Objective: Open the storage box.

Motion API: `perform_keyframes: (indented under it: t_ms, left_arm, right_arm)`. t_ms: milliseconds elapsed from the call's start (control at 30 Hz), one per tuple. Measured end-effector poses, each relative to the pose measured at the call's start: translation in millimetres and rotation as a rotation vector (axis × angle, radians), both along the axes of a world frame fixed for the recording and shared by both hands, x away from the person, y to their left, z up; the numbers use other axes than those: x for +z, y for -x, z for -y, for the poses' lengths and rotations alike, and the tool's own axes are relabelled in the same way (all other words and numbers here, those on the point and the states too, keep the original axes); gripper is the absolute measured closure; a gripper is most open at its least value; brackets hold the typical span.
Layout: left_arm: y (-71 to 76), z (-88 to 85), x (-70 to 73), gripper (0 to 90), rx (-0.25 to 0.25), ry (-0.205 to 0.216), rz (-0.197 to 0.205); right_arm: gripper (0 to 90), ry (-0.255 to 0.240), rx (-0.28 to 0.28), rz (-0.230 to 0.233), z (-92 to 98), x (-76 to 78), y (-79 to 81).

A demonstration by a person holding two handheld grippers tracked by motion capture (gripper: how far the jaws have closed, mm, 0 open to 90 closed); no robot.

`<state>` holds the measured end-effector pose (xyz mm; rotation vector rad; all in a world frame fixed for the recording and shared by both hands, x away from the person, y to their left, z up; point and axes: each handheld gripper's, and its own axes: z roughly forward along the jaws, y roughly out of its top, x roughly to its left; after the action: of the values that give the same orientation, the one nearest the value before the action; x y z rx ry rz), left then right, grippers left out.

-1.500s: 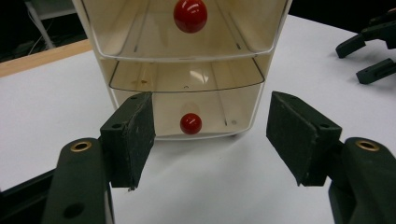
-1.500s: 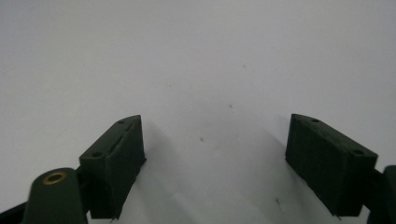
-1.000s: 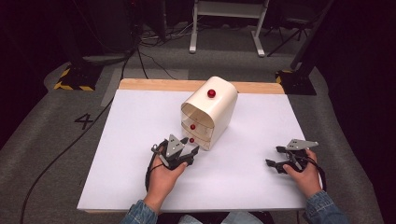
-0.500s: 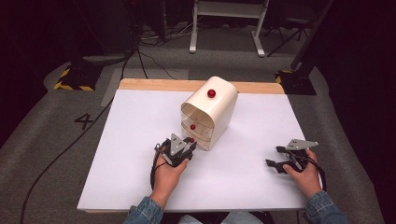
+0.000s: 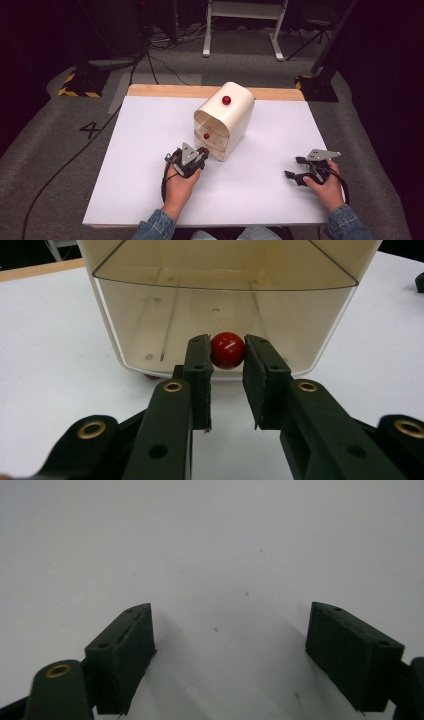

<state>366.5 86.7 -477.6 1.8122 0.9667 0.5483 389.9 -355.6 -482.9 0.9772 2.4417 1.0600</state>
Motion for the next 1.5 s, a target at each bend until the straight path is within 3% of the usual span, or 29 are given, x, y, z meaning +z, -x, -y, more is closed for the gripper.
perform_keyframes:
  t_ms: [433, 1000, 1400, 1500]
  left_arm:
    - [16.9, -13.1, 7.2, 73.6, -0.014, -0.014, -0.029]
    - [67.3, -44.0, 21.3, 73.6, -0.01, -0.027, -0.027]
    - [79.4, -51.0, 17.4, 73.6, -0.01, -0.043, -0.045]
    - [78.8, -52.1, 12.8, 73.7, -0.005, -0.051, -0.074]
  right_arm:
    - [19.5, -0.002, 0.001, -0.002, 0.1, 0.0, -0.2]
    - [19.5, -0.002, 0.001, -0.002, 0.1, 0.0, -0.2]
    - [19.5, -0.002, 0.0, -0.002, 0.1, 0.0, -0.2]
    - [19.5, -0.002, 0.001, -0.001, 0.1, 0.0, -0.1]
